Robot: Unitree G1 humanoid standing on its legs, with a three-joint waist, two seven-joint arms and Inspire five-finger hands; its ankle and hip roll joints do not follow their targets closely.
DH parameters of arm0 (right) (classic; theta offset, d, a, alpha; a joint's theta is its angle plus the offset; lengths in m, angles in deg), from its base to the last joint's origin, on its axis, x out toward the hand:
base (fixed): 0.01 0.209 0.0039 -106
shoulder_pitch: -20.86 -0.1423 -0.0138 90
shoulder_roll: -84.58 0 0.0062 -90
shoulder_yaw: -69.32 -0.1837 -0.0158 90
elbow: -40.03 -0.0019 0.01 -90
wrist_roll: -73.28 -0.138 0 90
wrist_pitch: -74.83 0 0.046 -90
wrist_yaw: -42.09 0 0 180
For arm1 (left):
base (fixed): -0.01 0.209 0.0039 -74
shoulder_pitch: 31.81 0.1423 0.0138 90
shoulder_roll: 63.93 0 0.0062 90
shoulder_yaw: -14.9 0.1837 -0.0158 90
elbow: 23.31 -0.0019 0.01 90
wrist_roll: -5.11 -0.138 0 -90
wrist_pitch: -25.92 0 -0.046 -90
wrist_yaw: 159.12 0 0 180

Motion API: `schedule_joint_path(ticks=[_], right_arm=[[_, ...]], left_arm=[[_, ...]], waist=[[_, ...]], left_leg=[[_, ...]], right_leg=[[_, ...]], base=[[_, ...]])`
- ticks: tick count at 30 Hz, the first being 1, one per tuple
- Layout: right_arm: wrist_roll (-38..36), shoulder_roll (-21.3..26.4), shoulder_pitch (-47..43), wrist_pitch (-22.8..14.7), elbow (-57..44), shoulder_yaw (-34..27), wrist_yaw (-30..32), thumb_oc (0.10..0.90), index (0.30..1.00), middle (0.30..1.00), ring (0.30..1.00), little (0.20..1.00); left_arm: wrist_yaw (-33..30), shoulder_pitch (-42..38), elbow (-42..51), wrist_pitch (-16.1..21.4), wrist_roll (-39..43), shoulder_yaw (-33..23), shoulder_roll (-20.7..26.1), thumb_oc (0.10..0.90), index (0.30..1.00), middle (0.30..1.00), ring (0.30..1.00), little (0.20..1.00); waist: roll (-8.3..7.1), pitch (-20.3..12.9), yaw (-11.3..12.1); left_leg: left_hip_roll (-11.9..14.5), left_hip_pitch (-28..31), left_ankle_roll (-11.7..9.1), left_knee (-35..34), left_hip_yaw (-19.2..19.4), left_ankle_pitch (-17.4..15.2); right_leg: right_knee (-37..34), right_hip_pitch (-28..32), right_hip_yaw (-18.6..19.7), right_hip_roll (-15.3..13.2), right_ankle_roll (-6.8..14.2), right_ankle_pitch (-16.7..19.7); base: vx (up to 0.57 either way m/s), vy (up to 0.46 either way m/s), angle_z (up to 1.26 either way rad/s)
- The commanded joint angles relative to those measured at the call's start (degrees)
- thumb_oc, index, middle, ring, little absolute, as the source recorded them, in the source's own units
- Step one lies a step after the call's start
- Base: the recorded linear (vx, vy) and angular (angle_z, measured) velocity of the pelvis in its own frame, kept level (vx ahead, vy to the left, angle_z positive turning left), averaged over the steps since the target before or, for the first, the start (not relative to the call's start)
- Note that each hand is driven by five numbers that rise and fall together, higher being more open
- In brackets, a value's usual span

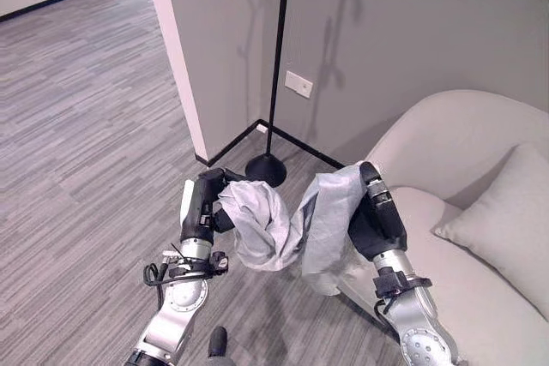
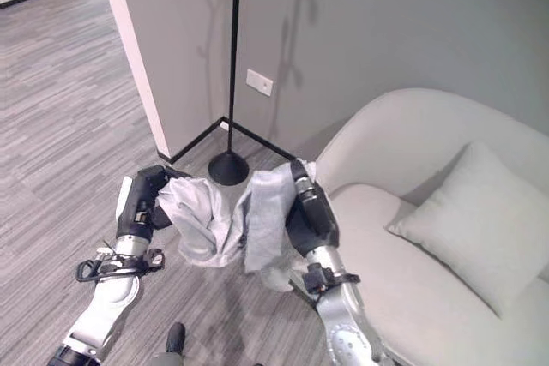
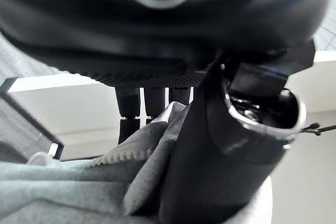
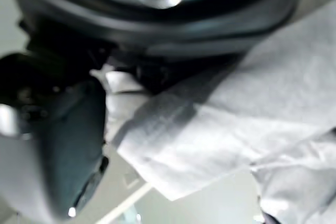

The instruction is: Hang the clothes on the sofa on the clothes rack.

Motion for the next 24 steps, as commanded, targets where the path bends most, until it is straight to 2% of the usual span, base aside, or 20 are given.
schedule_joint_path(ticks=[1,2,3,4,5,6,7,8,12,13,14,15,17,18,20,21,22,23,24], right_arm=[[1.6,0.3,-3.4,-4.9,-5.4,-3.0,-2.6,0.4,0.3,0.3,0.3,0.3],[1.7,0.5,-3.5,-4.8,-5.5,-2.8,-2.2,0.4,0.3,0.3,0.3,0.3],[1.9,1.0,-3.6,-4.2,-5.6,-2.1,-1.7,0.4,0.3,0.3,0.3,0.3],[2.4,1.5,-3.5,-3.8,-6.6,-1.8,-1.8,0.4,0.3,0.3,0.3,0.3],[2.3,1.8,-3.3,-3.6,-7.0,-1.6,-2.1,0.4,0.3,0.3,0.3,0.3],[2.4,2.2,-3.0,-3.4,-7.0,-1.6,-2.2,0.4,0.3,0.3,0.3,0.3],[2.7,2.4,-3.3,-3.5,-6.9,-1.8,-2.1,0.4,0.3,0.3,0.3,0.3],[3.0,2.3,-3.8,-3.7,-6.6,-1.9,-1.6,0.4,0.3,0.3,0.3,0.3],[3.5,1.9,-4.7,-4.0,-5.7,-2.5,-0.4,0.4,0.3,0.3,0.3,0.3],[3.5,1.7,-4.6,-3.9,-5.3,-2.8,-0.5,0.4,0.3,0.3,0.3,0.3],[3.9,1.4,-3.9,-3.4,-5.8,-2.4,-1.1,0.4,0.3,0.3,0.3,0.3],[3.8,1.3,-3.4,-3.4,-6.0,-2.3,-1.4,0.4,0.3,0.3,0.3,0.3],[4.2,0.9,-2.7,-2.9,-5.6,-1.9,-1.3,0.4,0.3,0.3,0.3,0.3],[4.3,0.9,-2.7,-2.9,-5.6,-1.9,-1.3,0.4,0.3,0.3,0.3,0.3],[6.5,0.7,-1.8,-2.3,-6.3,-2.1,-1.7,0.4,0.3,0.3,0.3,0.3],[6.8,0.7,-1.8,-2.4,-6.5,-2.3,-1.6,0.4,0.3,0.3,0.3,0.3],[7.7,0.2,-2.0,-2.7,-6.6,-2.9,-1.1,0.4,0.3,0.3,0.3,0.3],[7.7,0.1,-2.0,-2.7,-6.6,-2.9,-1.1,0.4,0.3,0.3,0.3,0.3],[8.1,-0.7,-2.9,-3.3,-6.4,-3.3,-0.3,0.4,0.3,0.3,0.3,0.3]], left_arm=[[-1.9,-5.8,5.7,6.9,-1.7,-1.7,0.3,0.4,0.3,0.3,0.3,0.3],[-1.9,-5.6,5.7,6.9,-1.3,-1.5,0.2,0.4,0.3,0.3,0.3,0.3],[-1.8,-5.2,5.6,6.9,-0.6,-1.6,-0.2,0.4,0.3,0.3,0.3,0.3],[-1.2,-4.7,5.6,6.9,0.1,-0.9,-0.8,0.4,0.3,0.3,0.3,0.3],[-1.0,-4.4,5.7,6.9,0.3,-0.6,-0.9,0.4,0.3,0.3,0.3,0.3],[-0.8,-4.4,5.9,6.7,0.3,-0.3,-0.8,0.4,0.3,0.3,0.3,0.3],[-0.6,-4.5,6.0,6.7,0.2,0.3,-0.9,0.4,0.3,0.3,0.3,0.3],[-1.0,-4.9,5.9,6.8,0.1,0.3,-0.8,0.4,0.3,0.3,0.3,0.3],[-2.0,-5.7,5.3,6.9,-0.5,0.8,-0.9,0.4,0.3,0.3,0.3,0.3],[-2.0,-5.9,5.3,7.0,-0.7,0.7,-0.9,0.4,0.3,0.3,0.3,0.3],[-1.9,-5.4,5.4,7.1,-1.1,0.8,-1.0,0.4,0.3,0.3,0.3,0.3],[-2.2,-5.4,5.1,7.4,-1.2,1.0,-1.1,0.4,0.3,0.3,0.3,0.3],[-2.5,-5.9,4.3,7.3,-1.4,1.9,-0.9,0.4,0.3,0.3,0.3,0.3],[-2.6,-5.9,4.3,7.3,-1.4,1.9,-0.9,0.4,0.3,0.3,0.3,0.3],[-3.3,-7.1,3.9,7.0,-3.2,2.6,0.8,0.4,0.3,0.3,0.3,0.3],[-3.9,-7.6,3.9,6.8,-3.8,2.7,1.1,0.4,0.3,0.3,0.3,0.3],[-6.0,-9.3,3.7,6.4,-5.7,2.9,1.8,0.4,0.3,0.3,0.3,0.3],[-6.1,-9.4,3.6,6.4,-5.8,2.9,1.8,0.4,0.3,0.3,0.3,0.3],[-8.9,-10.5,3.7,6.2,-7.8,2.2,2.5,0.4,0.3,0.3,0.3,0.3]], waist=[[-2.79,-5.2,-0.9],[-2.86,-5.2,-0.8],[-2.98,-5.4,-0.5],[-2.86,-6.0,0.0],[-2.48,-6.3,0.3],[-1.87,-6.4,0.7],[-1.18,-6.3,1.2],[-1.05,-6.1,1.6],[-0.97,-5.7,1.7],[-0.82,-6.0,1.6],[-0.02,-6.8,1.8],[0.06,-7.0,1.8],[-0.51,-7.6,1.5],[-0.61,-7.7,1.6],[-2.32,-9.0,1.5],[-2.72,-9.2,1.6],[-3.18,-9.2,1.4],[-3.23,-9.2,1.5],[-2.62,-8.6,1.1]], left_leg=[[-4.4,3.8,2.1,19.2,6.8,-12.6],[-2.9,2.8,2.5,20.5,8.0,-12.0],[-0.6,1.4,3.1,18.4,9.8,-11.8],[-0.1,0.4,2.9,12.4,9.0,-12.6],[0.1,0.8,2.4,7.4,8.0,-11.6],[0.6,-0.4,1.4,3.3,6.7,-8.7],[1.2,-1.9,-0.2,-3.9,4.4,-3.5],[1.5,-3.5,-0.9,-5.9,3.2,-2.5],[2.8,-6.0,-2.2,-8.4,3.5,-0.9],[3.3,-6.1,-2.4,-8.1,4.1,-0.6],[4.4,-5.1,-2.4,-7.5,4.1,0.3],[4.0,-5.1,-2.2,-6.1,4.2,0.0],[2.9,-5.3,-1.5,-3.4,4.8,-1.3],[2.8,-5.4,-1.4,-3.3,4.9,-1.5],[0.8,-4.6,0.3,-1.8,6.6,-3.7],[0.0,-4.2,1.1,-1.8,7.0,-4.4],[-1.6,-2.9,2.9,-1.9,7.5,-5.8],[-1.6,-2.9,2.9,-1.9,7.6,-5.8],[-2.7,-0.7,4.6,-2.4,8.6,-6.9]], right_leg=[[-8.5,-4.5,-0.3,2.3,-1.1,12.0],[-8.9,-3.6,-0.4,1.8,-1.3,11.6],[-9.6,-2.4,-0.6,0.6,-1.1,10.8],[-10.2,-1.6,-0.6,-0.1,-0.7,10.0],[-10.3,-1.3,-0.5,-0.2,-0.6,9.5],[-10.4,-0.7,-0.1,0.0,-0.5,8.8],[-10.3,0.9,0.4,0.2,-0.6,7.4],[-10.4,1.7,1.3,0.2,-0.5,6.6],[-9.5,4.2,3.5,-0.8,-0.2,4.5],[-9.3,5.2,4.1,-1.3,0.3,4.0],[-8.8,6.7,5.3,-2.5,1.2,3.1],[-8.6,6.9,5.5,-3.5,1.6,3.3],[-7.9,7.1,5.7,-5.9,2.9,4.8],[-8.0,7.0,5.7,-6.0,3.0,4.8],[-4.8,5.1,6.7,-9.3,5.4,10.7],[-3.4,4.2,7.1,-10.0,5.8,12.2],[1.5,2.1,7.7,-11.2,6.3,17.0],[1.7,1.9,7.8,-11.2,6.3,17.0],[8.1,-1.1,7.7,-11.9,5.7,21.3]], base=[[0.18,-0.028,0.2],[0.2,0.032,0.34],[0.4,0.101,0.3],[0.41,0.14,0.17],[0.37,0.176,-0.01],[0.35,0.204,-0.08],[0.36,0.22,-0.08],[0.27,0.151,-0.08],[0.29,0.19,-0.39],[0.38,0.314,-0.65],[0.48,0.416,-0.76],[0.45,0.419,-0.6],[0.28,0.261,-0.36],[0.24,0.212,0.01],[0.33,0.307,0.05],[0.37,0.39,-0.04],[0.2,0.231,-0.04],[0.25,0.333,0.01],[0.11,0.178,-0.07]])
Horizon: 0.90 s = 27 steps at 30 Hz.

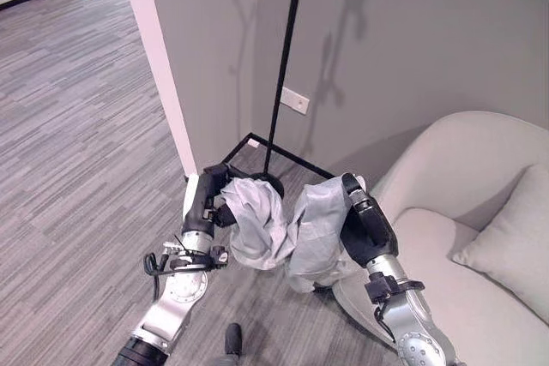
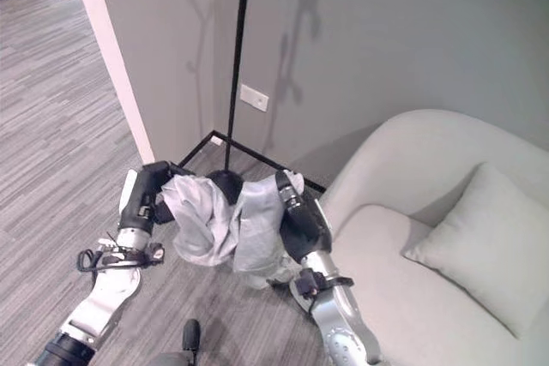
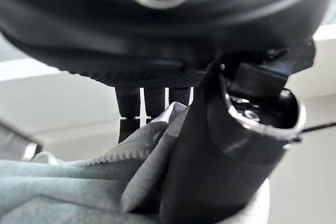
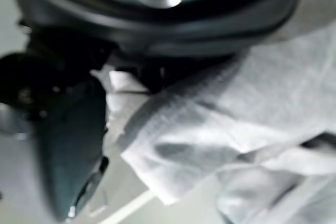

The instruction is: Hang the clothes on the sofa on the clothes rack.

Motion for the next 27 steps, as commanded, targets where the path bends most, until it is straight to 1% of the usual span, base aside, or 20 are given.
schedule_joint_path(ticks=[1,2,3,4,5,7,8,10,12,13,14,15,17,18,19,20,22,24,25,27], right_arm=[[2.6,-0.2,-5.5,-5.7,-6.6,-4.3,-2.1,0.4,0.3,0.3,0.3,0.3],[3.0,-1.2,-7.2,-6.4,-6.2,-3.8,-0.9,0.4,0.3,0.3,0.3,0.3],[2.8,-1.3,-7.7,-6.9,-5.9,-3.6,-0.6,0.4,0.3,0.3,0.3,0.3],[2.8,-1.2,-8.6,-7.1,-6.0,-3.2,-0.3,0.4,0.3,0.3,0.3,0.3],[3.2,-0.7,-9.0,-7.2,-6.2,-3.1,-0.2,0.4,0.3,0.3,0.3,0.3],[3.4,0.7,-9.5,-7.3,-6.7,-3.9,-0.5,0.4,0.3,0.3,0.3,0.3],[3.5,1.3,-10.6,-7.5,-6.4,-4.4,-0.3,0.4,0.3,0.3,0.3,0.3],[3.5,2.2,-13.1,-8.1,-5.4,-4.3,0.4,0.4,0.3,0.3,0.3,0.3],[2.9,2.2,-13.7,-8.3,-4.6,-4.1,0.5,0.4,0.3,0.3,0.3,0.3],[2.7,2.0,-14.0,-8.4,-3.8,-3.9,0.5,0.4,0.3,0.3,0.3,0.3],[3.4,2.5,-13.6,-8.2,-2.7,-4.3,1.0,0.4,0.3,0.3,0.3,0.3],[3.3,2.6,-14.4,-7.9,-2.6,-3.7,0.6,0.4,0.3,0.3,0.3,0.3],[2.4,2.6,-14.5,-7.9,-2.3,-3.0,0.3,0.4,0.3,0.3,0.3,0.3],[2.2,3.3,-15.1,-8.0,-2.3,-3.0,0.0,0.4,0.3,0.3,0.3,0.3],[2.9,4.7,-15.8,-8.1,-1.6,-3.3,0.3,0.4,0.3,0.3,0.3,0.3],[3.3,5.2,-16.2,-8.0,-1.4,-3.9,0.7,0.4,0.3,0.3,0.3,0.3],[4.3,5.9,-16.5,-8.4,-1.2,-5.0,1.7,0.4,0.3,0.3,0.3,0.3],[4.7,7.3,-16.7,-8.5,-2.0,-6.2,1.9,0.4,0.3,0.3,0.3,0.3],[5.4,8.0,-16.8,-8.7,-2.3,-7.0,2.2,0.4,0.3,0.3,0.3,0.3],[8.1,9.7,-18.0,-9.1,-3.1,-8.7,2.5,0.4,0.3,0.3,0.3,0.3]], left_arm=[[-5.3,-4.4,6.9,6.2,-6.4,-1.5,-0.9,0.4,0.3,0.3,0.3,0.3],[-9.4,-5.4,7.5,6.0,-8.4,-2.9,-0.2,0.4,0.3,0.3,0.3,0.3],[-11.1,-5.9,7.6,5.8,-9.9,-3.6,0.1,0.4,0.3,0.3,0.3,0.3],[-12.8,-6.2,7.7,5.4,-11.9,-4.3,0.2,0.4,0.3,0.3,0.3,0.3],[-13.4,-6.3,7.9,4.9,-13.7,-4.9,0.0,0.4,0.3,0.3,0.3,0.3],[-14.0,-6.2,8.2,4.3,-16.5,-6.3,-0.1,0.4,0.3,0.3,0.3,0.3],[-14.9,-6.3,8.1,3.5,-17.9,-7.5,0.0,0.4,0.3,0.3,0.3,0.3],[-16.9,-7.9,7.9,2.2,-20.0,-8.9,0.3,0.4,0.3,0.3,0.3,0.3],[-18.1,-9.1,7.0,2.0,-20.6,-9.3,0.2,0.4,0.3,0.3,0.3,0.3],[-19.5,-10.8,5.8,1.7,-21.6,-9.4,0.2,0.4,0.3,0.3,0.3,0.3],[-19.1,-12.7,5.0,1.6,-22.9,-9.4,0.1,0.4,0.3,0.3,0.3,0.3],[-20.7,-13.2,4.4,0.9,-23.8,-10.2,0.3,0.4,0.3,0.3,0.3,0.3],[-20.7,-13.5,4.7,0.7,-24.8,-10.4,-0.3,0.4,0.3,0.3,0.3,0.3],[-20.8,-13.9,5.4,0.0,-26.3,-10.9,0.1,0.4,0.3,0.3,0.3,0.3],[-21.4,-14.6,5.9,-0.5,-28.0,-10.9,0.9,0.4,0.3,0.3,0.3,0.3],[-22.4,-14.9,6.0,-1.3,-29.1,-11.2,1.3,0.4,0.3,0.3,0.3,0.3],[-23.4,-16.5,5.2,-2.5,-30.1,-11.8,2.1,0.4,0.3,0.3,0.3,0.3],[-24.4,-18.0,4.9,-3.7,-31.5,-12.8,2.5,0.4,0.3,0.3,0.3,0.3],[-25.3,-18.6,4.7,-4.4,-32.3,-13.7,3.0,0.4,0.3,0.3,0.3,0.3],[-26.6,-19.4,4.7,-5.7,-34.7,-15.4,5.3,0.4,0.3,0.3,0.3,0.3]], waist=[[0.61,-6.3,0.6],[2.02,-5.5,0.8],[2.55,-5.6,1.0],[2.87,-5.9,0.7],[2.73,-6.1,0.2],[3.36,-6.5,-0.8],[3.25,-6.3,-1.1],[2.75,-6.3,-1.8],[2.51,-6.0,-2.4],[1.94,-5.7,-3.0],[0.42,-5.8,-3.0],[0.03,-6.2,-2.4],[-0.57,-6.8,-2.3],[-0.7,-7.0,-2.0],[-1.46,-6.3,-1.2],[-2.11,-6.2,-1.0],[-2.61,-6.2,-0.9],[-2.7,-6.2,-0.7],[-2.44,-6.2,-0.5],[-2.26,-6.5,0.2]], left_leg=[[7.1,-0.6,-5.5,2.5,0.6,-5.1],[7.3,1.7,-4.1,1.7,2.3,-5.9],[7.3,2.6,-3.8,1.4,3.3,-6.3],[7.0,4.2,-3.6,0.6,3.9,-6.9],[6.3,6.2,-3.5,-0.6,4.1,-7.5],[6.3,8.4,-3.9,-2.1,3.3,-7.7],[6.2,9.8,-4.3,-2.6,3.4,-8.3],[6.0,11.8,-4.9,-3.3,3.7,-9.0],[6.1,13.1,-5.4,-3.4,3.4,-9.9],[6.0,14.3,-5.6,-3.1,3.0,-10.9],[6.3,15.3,-6.2,-1.1,3.2,-12.9],[6.7,15.7,-6.6,0.8,3.3,-14.4],[7.1,15.3,-7.0,3.6,3.5,-14.5],[7.7,14.4,-7.4,8.3,3.6,-13.7],[9.9,10.7,-8.1,18.9,4.6,-10.6],[10.8,7.9,-8.1,23.7,5.0,-8.2],[13.1,4.6,-7.6,28.5,7.0,-6.4],[14.0,2.5,-7.3,27.9,8.9,-6.8],[13.5,1.8,-7.1,25.8,8.9,-8.3],[9.6,0.2,-6.7,19.0,7.0,-10.2]], right_leg=[[-0.7,-4.1,0.9,0.7,-1.5,13.2],[5.1,-6.8,-4.3,-1.9,-3.3,15.4],[6.2,-6.8,-7.5,-3.1,-3.9,14.2],[7.3,-7.3,-10.3,-3.1,-4.5,13.1],[7.7,-7.8,-11.0,-1.0,-4.7,10.5],[7.0,-11.3,-11.4,5.9,-5.6,3.2],[4.9,-12.9,-12.5,8.1,-5.6,0.7],[-2.1,-15.4,-15.7,10.7,-5.7,1.0],[-6.2,-16.0,-15.8,12.3,-5.6,2.1],[-8.9,-17.5,-14.9,13.7,-5.3,3.5],[-11.2,-15.6,-13.0,13.7,-5.6,4.9],[-11.9,-14.1,-12.1,14.1,-6.2,4.5],[-13.7,-12.7,-11.5,14.4,-6.6,4.9],[-15.0,-11.1,-11.4,14.7,-7.0,5.2],[-17.7,-8.0,-11.8,15.0,-7.8,5.4],[-19.1,-6.8,-11.9,14.9,-8.4,5.7],[-20.8,-4.7,-12.2,15.1,-9.2,5.2],[-21.2,-3.5,-11.8,14.9,-9.5,4.3],[-21.3,-3.0,-11.7,14.8,-9.3,3.8],[-21.2,-2.6,-10.8,14.3,-8.5,3.4]], base=[[0.21,0.37,-0.18],[0.17,0.282,-0.17],[0.26,0.378,-0.43],[0.25,0.23,-0.58],[0.26,0.182,-0.63],[0.25,0.079,-0.2],[0.23,-0.009,0.0],[0.22,-0.072,0.01],[0.17,-0.059,0.01],[0.26,-0.092,0.12],[0.36,-0.142,0.21],[0.25,-0.116,0.4],[0.19,-0.105,0.34],[0.3,-0.222,0.12],[0.22,-0.233,-0.04],[0.17,-0.228,-0.03],[0.13,-0.124,0.09],[0.14,-0.015,0.01],[0.15,0.067,-0.04],[0.15,0.101,-0.12]])
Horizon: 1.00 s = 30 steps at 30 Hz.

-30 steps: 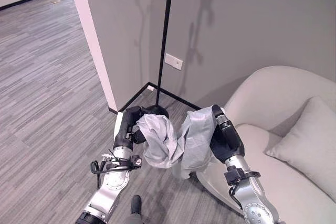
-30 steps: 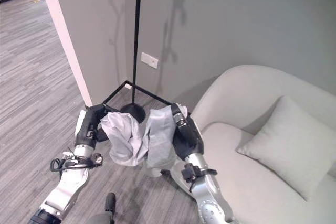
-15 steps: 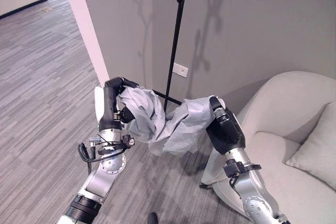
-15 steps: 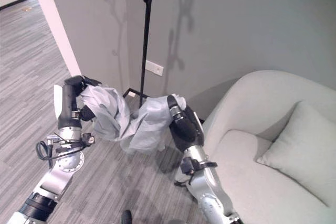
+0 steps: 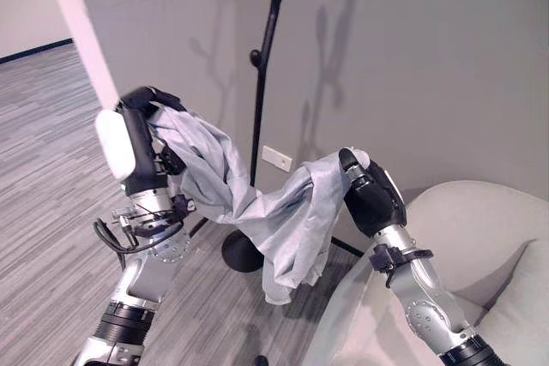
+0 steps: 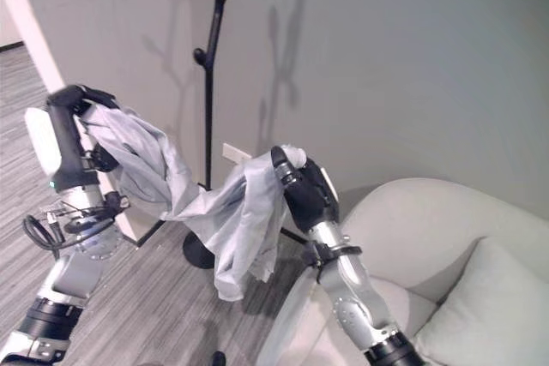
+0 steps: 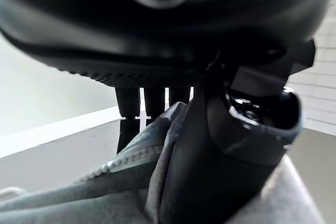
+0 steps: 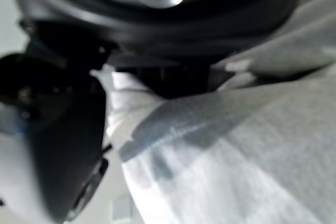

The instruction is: Hang the clothes on the sofa on the clothes rack.

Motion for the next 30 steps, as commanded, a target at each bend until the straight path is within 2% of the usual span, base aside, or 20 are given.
schedule_joint_path(ticks=[1,2,3,4,6,9,13,18,24,29,30], right_arm=[[5.7,2.9,-6.9,-8.4,-6.0,-8.5,-0.2,0.4,0.3,0.3,0.3,0.3],[5.7,2.9,-6.9,-8.3,-6.1,-8.5,-0.1,0.4,0.3,0.3,0.3,0.3],[7.7,3.6,-8.5,-9.1,-5.8,-10.0,0.5,0.4,0.3,0.3,0.3,0.3],[8.8,3.5,-9.4,-9.4,-5.8,-10.4,0.9,0.4,0.3,0.3,0.3,0.3],[10.4,3.1,-9.9,-9.4,-6.4,-10.4,1.5,0.4,0.3,0.3,0.3,0.3],[15.3,2.1,-8.1,-8.9,-10.8,-11.8,1.0,0.4,0.3,0.3,0.3,0.3],[18.3,1.2,-7.1,-9.0,-12.8,-12.9,1.5,0.4,0.3,0.3,0.3,0.3],[21.7,0.8,-9.4,-9.5,-12.0,-14.0,5.3,0.4,0.3,0.3,0.3,0.3],[28.2,1.0,-15.8,-9.9,-11.3,-15.4,11.1,0.4,0.3,0.3,0.3,0.3],[34.3,2.7,-22.5,-9.6,-9.6,-15.0,14.6,0.4,0.3,0.3,0.3,0.3],[34.8,4.5,-24.9,-9.2,-7.0,-14.6,15.9,0.4,0.3,0.3,0.3,0.3]], left_arm=[[-5.1,-10.7,2.0,-0.1,-7.3,-1.5,5.1,0.4,0.3,0.3,0.3,0.3],[-5.1,-10.8,2.0,-0.1,-7.3,-1.5,5.1,0.4,0.3,0.3,0.3,0.3],[-7.2,-12.6,2.1,-0.8,-10.0,-2.7,7.6,0.4,0.3,0.3,0.3,0.3],[-7.9,-12.7,2.4,-1.1,-11.2,-3.3,8.9,0.4,0.3,0.3,0.3,0.3],[-8.4,-12.0,3.1,-1.8,-12.2,-4.5,9.8,0.4,0.3,0.3,0.3,0.3],[-6.7,-7.9,7.1,-2.7,-15.0,-8.0,10.9,0.4,0.3,0.3,0.3,0.3],[-6.4,-5.1,10.7,-2.2,-16.8,-10.0,11.5,0.4,0.3,0.3,0.3,0.3],[-7.3,-5.9,10.0,-3.0,-17.5,-10.1,13.1,0.4,0.3,0.3,0.3,0.3],[-9.6,-9.4,6.1,-4.9,-18.8,-11.1,18.9,0.4,0.3,0.3,0.3,0.3],[-10.0,-12.5,1.0,-9.1,-21.9,-12.6,28.7,0.4,0.3,0.3,0.3,0.3],[-8.5,-12.0,-5.2,-10.8,-21.7,-12.1,31.5,0.4,0.3,0.3,0.3,0.3]], waist=[[1.84,-3.6,0.1],[1.61,-3.7,0.0],[2.4,-3.4,0.2],[2.56,-3.3,0.3],[2.88,-3.4,0.2],[4.3,-6.3,0.0],[4.76,-7.8,-0.1],[5.36,-8.6,-0.2],[6.15,-9.1,-0.4],[6.77,-10.0,-0.4],[6.95,-10.4,-0.4]], left_leg=[[-4.4,1.7,1.8,-13.0,-3.2,5.6],[-4.7,1.7,1.8,-13.9,-3.2,6.5],[-5.3,-0.1,0.6,-16.3,-4.8,8.3],[-5.3,-0.6,0.2,-16.9,-5.5,9.1],[-5.4,0.3,0.1,-18.7,-6.0,9.3],[-5.9,7.3,0.6,-28.5,-7.1,10.4],[-6.6,10.6,1.1,-32.8,-7.7,10.9],[-6.9,11.2,1.5,-33.0,-7.3,10.1],[-7.3,12.2,1.9,-33.0,-6.7,9.1],[-7.4,13.2,2.1,-33.0,-6.1,8.3],[-7.4,13.5,2.1,-33.0,-5.9,8.0]], right_leg=[[0.1,4.2,2.5,-5.3,11.2,-5.2],[0.0,3.9,2.4,-5.6,11.2,-5.0],[0.1,4.6,3.5,-5.3,11.3,-5.7],[0.1,4.6,3.9,-5.4,11.3,-5.8],[0.2,4.7,4.2,-5.5,11.4,-5.8],[0.1,5.1,4.1,-5.3,11.9,-6.4],[0.1,5.1,4.4,-5.4,12.2,-6.6],[0.0,5.1,4.3,-6.0,12.8,-6.7],[0.1,5.3,4.6,-6.6,13.4,-6.6],[0.2,5.8,4.5,-7.4,14.1,-6.5],[0.2,5.9,4.5,-7.6,14.2,-6.6]], base=[[0.08,0.067,-0.26],[0.09,0.094,-0.4],[0.09,0.088,-0.33],[0.14,0.123,-0.31],[0.09,0.066,-0.27],[0.22,0.113,-0.54],[0.1,0.066,-0.28],[0.05,0.047,0.11],[0.06,0.045,0.26],[0.07,0.048,0.01],[0.05,0.025,-0.08]])
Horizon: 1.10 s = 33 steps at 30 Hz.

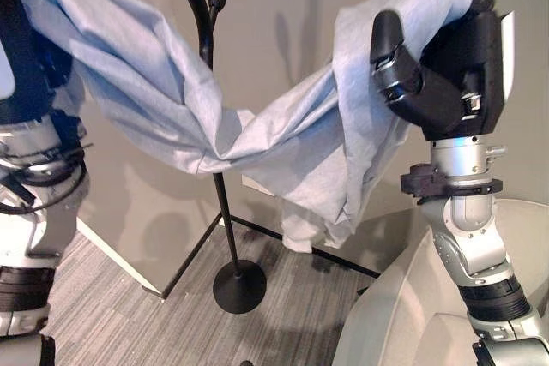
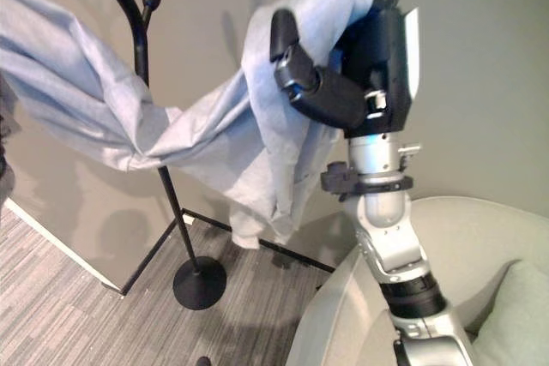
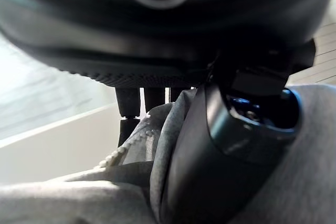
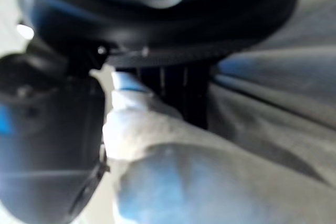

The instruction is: Hang the clothes on the sofa on the clothes rack.

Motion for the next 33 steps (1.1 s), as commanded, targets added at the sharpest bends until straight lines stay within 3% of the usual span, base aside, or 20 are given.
schedule_joint_path(ticks=[1,6,15,19,23,25,29,31,32,33], right_arm=[[2.0,1.2,-3.9,-4.7,1.3,-3.1,4.0,0.4,0.3,0.3,0.3,0.3],[-0.8,6.4,-11.3,-3.3,9.9,0.2,5.2,0.4,0.3,0.3,0.3,0.3],[-5.8,13.5,-22.1,-2.6,21.5,5.9,5.1,0.4,0.3,0.3,0.3,0.3],[-7.7,15.3,-28.4,-2.2,26.6,10.3,5.2,0.4,0.3,0.3,0.3,0.3],[-8.9,12.1,-35.6,-1.2,33.9,17.3,5.1,0.4,0.3,0.3,0.3,0.3],[-9.8,11.7,-38.7,-1.1,38.0,19.5,5.1,0.4,0.3,0.3,0.3,0.3],[-11.0,10.9,-32.9,-1.5,33.0,17.4,3.3,0.4,0.3,0.3,0.3,0.3],[-10.4,8.3,-18.8,-1.8,22.5,10.2,0.9,0.4,0.3,0.3,0.3,0.3],[-10.4,8.2,-18.4,-1.7,22.2,10.1,0.9,0.4,0.3,0.3,0.3,0.3],[-10.3,7.4,-16.2,-1.8,20.8,9.1,0.3,0.433,0.349,0.349,0.349,0.349]], left_arm=[[0.5,-1.9,-8.4,-5.0,0.3,-1.6,1.9,0.4,0.3,0.3,0.3,0.3],[3.6,-3.8,-23.1,-5.4,6.3,2.0,4.8,0.4,0.3,0.3,0.3,0.3],[6.8,-10.8,-38.4,-3.3,12.2,11.7,9.1,0.4,0.3,0.3,0.3,0.3],[8.8,-17.0,-46.2,-0.4,15.5,20.1,9.0,0.4,0.3,0.3,0.3,0.3],[11.9,-27.1,-55.8,3.0,18.9,32.4,4.9,0.4,0.3,0.3,0.3,0.3],[12.6,-29.4,-59.5,3.6,19.8,35.6,3.8,0.4,0.3,0.3,0.3,0.3],[13.7,-21.5,-57.2,4.7,19.3,32.2,0.2,0.4,0.3,0.3,0.3,0.3],[14.2,-6.8,-39.9,4.7,15.9,22.9,-2.9,0.4,0.3,0.3,0.3,0.3],[14.3,-6.2,-39.5,4.6,15.8,22.6,-2.9,0.4,0.3,0.3,0.3,0.3],[14.5,-3.8,-38.0,4.7,15.1,21.4,-3.8,0.4,0.3,0.3,0.3,0.3]], waist=[[-1.48,-9.3,0.8],[-1.29,-9.3,0.5],[-1.4,-8.6,0.1],[-1.62,-7.8,-0.3],[-1.37,-6.6,-0.9],[-1.53,-6.0,-1.1],[-2.03,-5.0,-1.0],[-2.15,-3.8,0.1],[-2.14,-3.9,0.0],[-2.13,-3.8,0.1]], left_leg=[[3.8,3.8,-3.1,0.5,5.8,-6.8],[3.8,4.1,-3.2,0.5,5.9,-7.0],[4.2,4.1,-3.2,0.5,6.5,-7.3],[4.2,3.7,-3.2,0.5,6.9,-7.4],[4.2,2.3,-3.3,0.5,7.7,-7.2],[4.3,1.0,-3.4,0.5,7.8,-6.9],[4.2,0.2,-3.4,0.5,7.7,-6.9],[4.1,-0.3,-3.1,0.5,7.0,-7.2],[4.1,-0.2,-3.1,0.5,7.0,-7.2],[4.1,-0.2,-3.0,0.5,6.9,-7.3]], right_leg=[[0.5,-3.2,0.5,-4.2,7.4,1.6],[0.7,-3.2,0.5,-4.4,7.5,1.4],[1.1,-3.9,1.0,-4.5,7.8,1.3],[1.7,-4.8,1.1,-4.6,8.0,1.3],[1.6,-6.4,1.6,-4.9,8.5,2.0],[1.3,-7.6,2.0,-4.9,8.6,2.8],[0.7,-8.4,2.1,-4.8,8.6,3.1],[0.4,-8.5,1.7,-4.9,8.3,2.7],[0.4,-8.5,1.7,-4.9,8.3,2.7],[0.3,-8.4,1.7,-4.9,8.2,2.6]], base=[[0.06,0.025,-0.11],[0.04,0.021,-0.01],[0.03,0.014,0.0],[0.06,0.028,-0.01],[0.1,0.045,-0.07],[0.07,0.033,-0.17],[0.06,-0.003,-0.05],[0.03,-0.023,0.13],[0.0,0.0,0.0],[0.01,-0.014,0.06]])
